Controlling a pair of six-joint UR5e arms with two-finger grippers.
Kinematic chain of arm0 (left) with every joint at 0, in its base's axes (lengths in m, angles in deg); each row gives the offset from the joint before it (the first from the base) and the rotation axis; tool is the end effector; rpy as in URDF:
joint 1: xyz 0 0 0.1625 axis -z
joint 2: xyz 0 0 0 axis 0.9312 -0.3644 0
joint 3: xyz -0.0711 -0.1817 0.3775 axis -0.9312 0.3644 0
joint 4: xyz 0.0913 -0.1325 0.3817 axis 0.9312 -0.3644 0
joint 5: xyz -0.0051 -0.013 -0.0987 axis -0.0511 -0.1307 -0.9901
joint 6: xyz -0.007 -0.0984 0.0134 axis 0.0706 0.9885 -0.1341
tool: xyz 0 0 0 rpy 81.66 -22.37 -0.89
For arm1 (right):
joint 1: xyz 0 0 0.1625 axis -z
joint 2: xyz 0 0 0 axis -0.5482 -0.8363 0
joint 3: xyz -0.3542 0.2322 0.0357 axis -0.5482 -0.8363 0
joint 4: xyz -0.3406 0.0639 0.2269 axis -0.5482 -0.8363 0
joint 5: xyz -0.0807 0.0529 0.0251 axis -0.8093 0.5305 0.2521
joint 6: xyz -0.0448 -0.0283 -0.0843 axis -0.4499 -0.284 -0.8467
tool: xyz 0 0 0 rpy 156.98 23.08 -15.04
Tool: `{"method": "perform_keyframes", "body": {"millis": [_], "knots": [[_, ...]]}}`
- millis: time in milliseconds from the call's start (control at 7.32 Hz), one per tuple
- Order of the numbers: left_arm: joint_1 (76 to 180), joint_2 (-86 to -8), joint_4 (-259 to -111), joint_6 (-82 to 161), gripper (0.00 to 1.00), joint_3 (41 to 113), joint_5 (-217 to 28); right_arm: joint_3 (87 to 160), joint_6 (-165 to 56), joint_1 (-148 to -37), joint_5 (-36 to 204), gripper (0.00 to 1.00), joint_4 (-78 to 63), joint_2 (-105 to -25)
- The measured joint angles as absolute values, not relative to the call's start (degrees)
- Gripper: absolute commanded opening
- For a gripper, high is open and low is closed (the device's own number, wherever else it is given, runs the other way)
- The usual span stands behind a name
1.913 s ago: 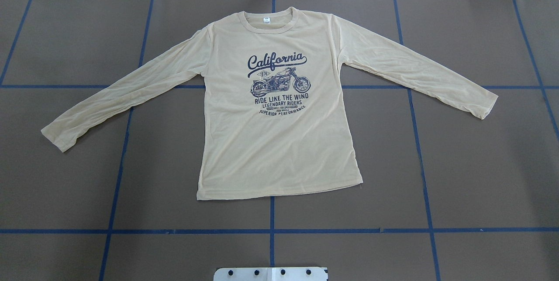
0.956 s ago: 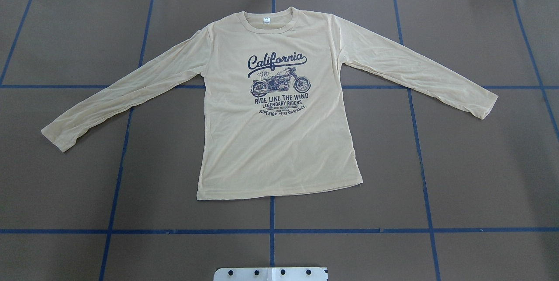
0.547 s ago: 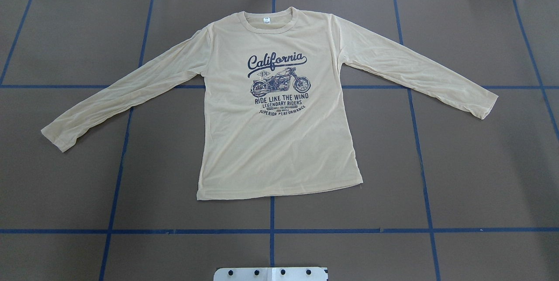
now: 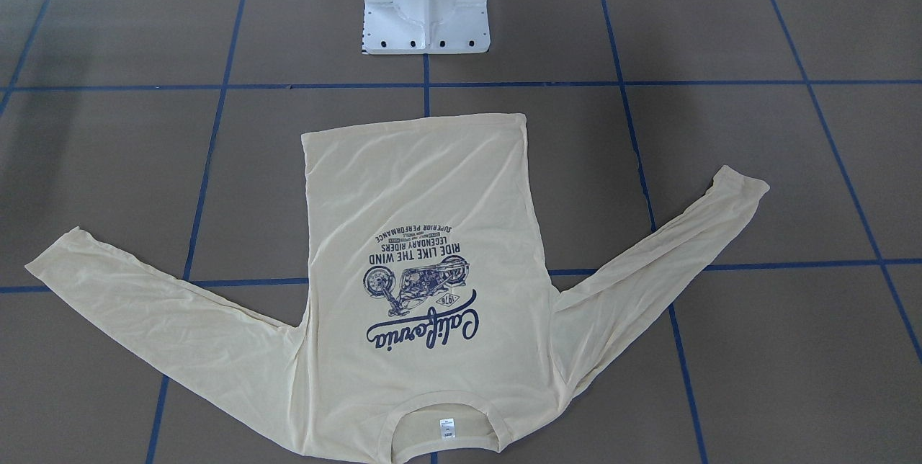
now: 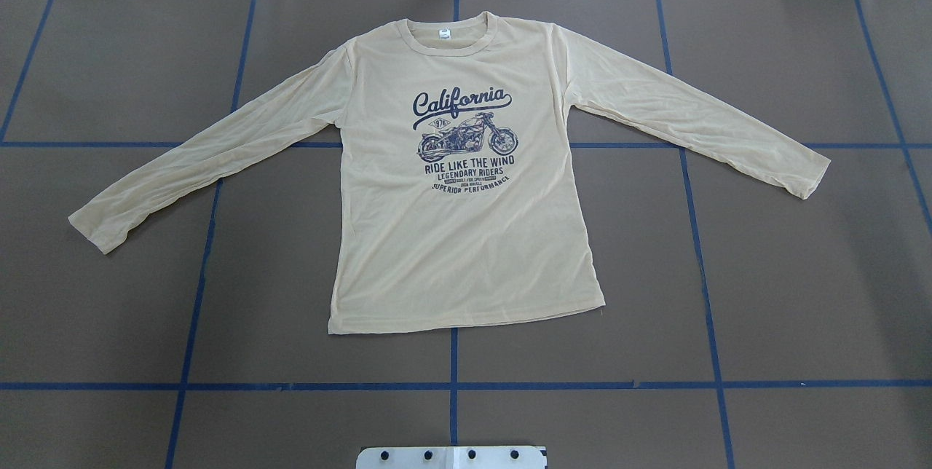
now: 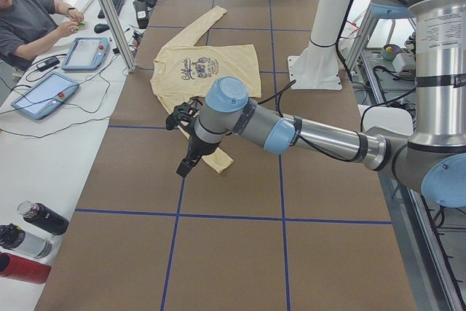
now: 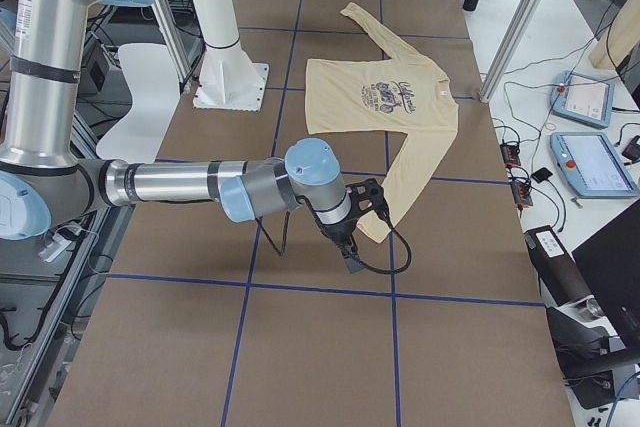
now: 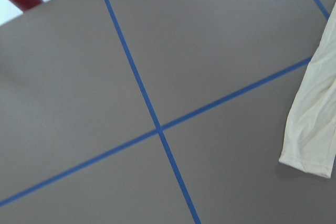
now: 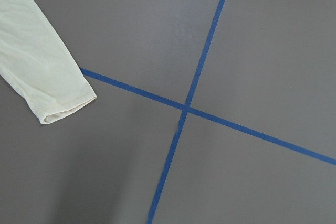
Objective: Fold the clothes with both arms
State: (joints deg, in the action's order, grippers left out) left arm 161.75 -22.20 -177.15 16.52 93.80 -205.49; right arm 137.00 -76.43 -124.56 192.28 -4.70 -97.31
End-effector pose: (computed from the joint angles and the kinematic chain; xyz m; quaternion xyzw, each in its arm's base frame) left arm -0.0912 -0.4635 0.5104 0.2847 0.3229 0.1394 0.8918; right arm 0.0773 -0.4196 0.5838 0.1862 -0.3360 -0.0968 0.9182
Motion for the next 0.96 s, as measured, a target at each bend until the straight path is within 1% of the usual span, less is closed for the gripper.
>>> {"method": "perform_keyframes", "body": {"millis": [273,547,683,956], "knots": [[161.6,-23.8,-181.0,17.5,1.00,91.5,-205.7,135.8,-75.8,-123.1,195.7,0.99,-4.4,-95.3],[161.6,-24.0,-181.8,17.6,1.00,91.3,-205.8,131.1,-71.1,-118.8,196.5,0.99,-3.7,-90.6],[161.6,-24.0,-181.9,17.6,1.00,91.4,-205.8,128.1,-65.6,-116.1,196.2,0.99,-0.6,-88.1],[161.6,-23.7,-182.2,17.6,1.00,91.5,-205.8,121.6,-50.6,-109.1,193.0,0.97,13.1,-85.5]]}}
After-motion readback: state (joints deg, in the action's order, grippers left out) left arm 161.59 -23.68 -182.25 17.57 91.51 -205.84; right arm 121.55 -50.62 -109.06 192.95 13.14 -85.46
